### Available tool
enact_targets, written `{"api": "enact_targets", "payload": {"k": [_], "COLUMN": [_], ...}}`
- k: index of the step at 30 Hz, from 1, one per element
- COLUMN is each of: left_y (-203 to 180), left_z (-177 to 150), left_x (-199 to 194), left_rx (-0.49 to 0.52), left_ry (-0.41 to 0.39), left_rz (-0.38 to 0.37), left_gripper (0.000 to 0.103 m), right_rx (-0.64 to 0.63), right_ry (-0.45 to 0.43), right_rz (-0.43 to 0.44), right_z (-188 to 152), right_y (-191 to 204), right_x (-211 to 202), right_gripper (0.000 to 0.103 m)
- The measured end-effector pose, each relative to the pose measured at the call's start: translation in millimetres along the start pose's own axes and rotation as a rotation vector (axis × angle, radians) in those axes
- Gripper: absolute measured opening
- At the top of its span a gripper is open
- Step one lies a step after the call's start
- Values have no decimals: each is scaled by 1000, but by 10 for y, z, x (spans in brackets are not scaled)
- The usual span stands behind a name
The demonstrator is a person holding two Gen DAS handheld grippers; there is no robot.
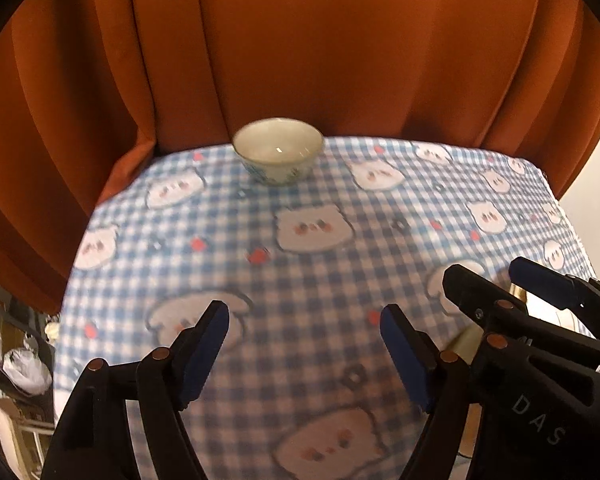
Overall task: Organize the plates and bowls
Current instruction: 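Lower the white bowl into the first white bowl and open both tools, then move both tools to the nested white bowls and grip their rim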
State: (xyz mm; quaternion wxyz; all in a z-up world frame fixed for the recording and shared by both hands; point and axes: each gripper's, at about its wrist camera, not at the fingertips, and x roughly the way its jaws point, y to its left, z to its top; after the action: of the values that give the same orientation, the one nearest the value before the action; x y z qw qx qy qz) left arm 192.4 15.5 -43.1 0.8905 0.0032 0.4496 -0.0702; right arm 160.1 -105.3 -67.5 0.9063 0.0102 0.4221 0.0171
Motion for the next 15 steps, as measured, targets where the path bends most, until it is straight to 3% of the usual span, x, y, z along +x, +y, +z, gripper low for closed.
{"api": "enact_targets", "payload": {"k": [15], "left_y": [457], "left_z": [778], "left_x": [191], "left_rx": [12], "left_ry": [-55], "left_rz": [25], "left_gripper": [80], "right_rx": [35], "right_ry": [-60], "right_rz": [-41], "right_z": [798], "right_y": [518], "right_x": [205], "right_gripper": [67]}}
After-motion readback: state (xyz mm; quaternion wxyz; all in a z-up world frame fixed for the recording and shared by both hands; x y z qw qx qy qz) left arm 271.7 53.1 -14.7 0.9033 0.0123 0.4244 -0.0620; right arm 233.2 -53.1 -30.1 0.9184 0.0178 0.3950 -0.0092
